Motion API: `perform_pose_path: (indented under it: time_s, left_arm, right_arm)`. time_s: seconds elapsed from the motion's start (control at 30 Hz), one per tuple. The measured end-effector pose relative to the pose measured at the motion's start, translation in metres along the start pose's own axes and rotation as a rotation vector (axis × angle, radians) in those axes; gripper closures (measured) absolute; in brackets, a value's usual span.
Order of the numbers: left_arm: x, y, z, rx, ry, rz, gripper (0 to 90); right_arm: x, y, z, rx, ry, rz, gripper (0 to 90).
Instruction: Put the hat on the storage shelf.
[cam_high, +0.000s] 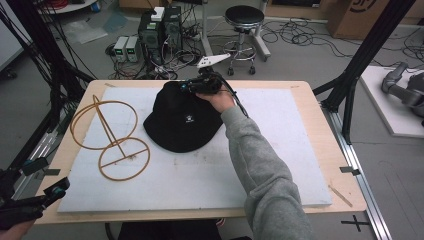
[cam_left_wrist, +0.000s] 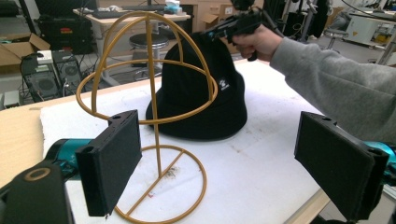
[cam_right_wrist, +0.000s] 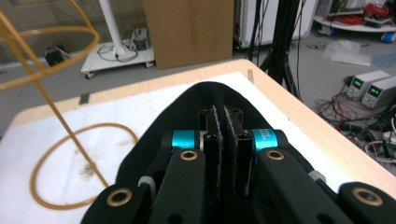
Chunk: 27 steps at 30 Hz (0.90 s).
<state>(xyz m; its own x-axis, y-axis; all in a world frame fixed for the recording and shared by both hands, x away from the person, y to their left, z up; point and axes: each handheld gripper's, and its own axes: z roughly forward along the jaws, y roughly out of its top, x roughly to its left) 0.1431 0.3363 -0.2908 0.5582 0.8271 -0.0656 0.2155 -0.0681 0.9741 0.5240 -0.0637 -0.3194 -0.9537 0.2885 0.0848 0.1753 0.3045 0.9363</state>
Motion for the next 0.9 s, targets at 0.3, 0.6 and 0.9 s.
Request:
perform_pose_path:
  time_s: [0.3, 0.6, 0.9]
  left_arm:
    - [-0.002, 0.002, -0.002, -0.018, -0.016, -0.002, 15.0]
    - [-0.002, 0.003, -0.004, -0.028, -0.020, -0.004, 15.0]
    - [-0.001, 0.004, -0.007, -0.039, -0.023, -0.003, 15.0]
  right_arm:
    - [0.019, 0.026, -0.038, -0.096, 0.040, -0.007, 88.2]
    - [0.038, 0.055, -0.074, -0.118, 0.015, -0.049, 88.2]
    - [0.061, 0.093, -0.103, -0.128, -0.014, -0.103, 88.1]
